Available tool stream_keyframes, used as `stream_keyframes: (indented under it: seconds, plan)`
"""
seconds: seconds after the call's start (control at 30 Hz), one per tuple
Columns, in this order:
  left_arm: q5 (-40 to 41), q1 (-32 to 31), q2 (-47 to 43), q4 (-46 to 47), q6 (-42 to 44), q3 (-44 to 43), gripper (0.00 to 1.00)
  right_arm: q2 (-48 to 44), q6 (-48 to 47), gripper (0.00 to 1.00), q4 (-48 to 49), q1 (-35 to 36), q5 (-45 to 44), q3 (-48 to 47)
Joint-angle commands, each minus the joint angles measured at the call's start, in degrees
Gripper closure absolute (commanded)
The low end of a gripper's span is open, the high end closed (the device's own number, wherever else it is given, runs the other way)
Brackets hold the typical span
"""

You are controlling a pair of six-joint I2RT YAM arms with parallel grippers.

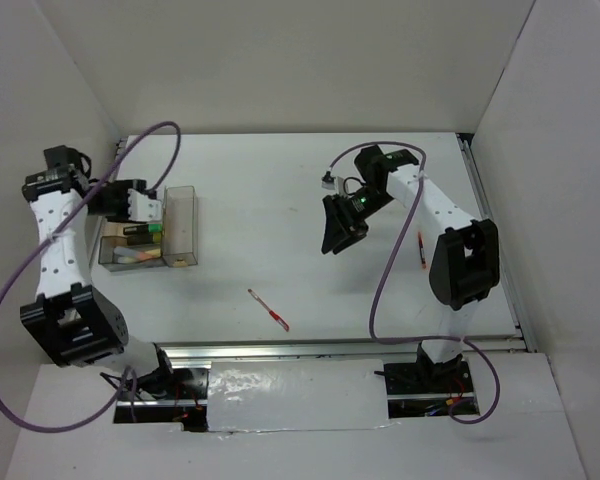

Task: Sort the stationery into containers
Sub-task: Place the pen in the storage box, then pick up the pen from the center of the board.

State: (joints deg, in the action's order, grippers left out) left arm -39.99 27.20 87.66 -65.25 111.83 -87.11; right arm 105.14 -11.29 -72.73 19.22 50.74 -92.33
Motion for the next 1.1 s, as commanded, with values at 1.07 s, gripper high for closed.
stream_keyframes:
  seconds: [1.07]
  plan:
    - [10.89,-68.69,-1.17,18.85,-28.16,30.51,0.55,-18.22,4.43,0.4,8.66,-17.03,-4.6,12.71]
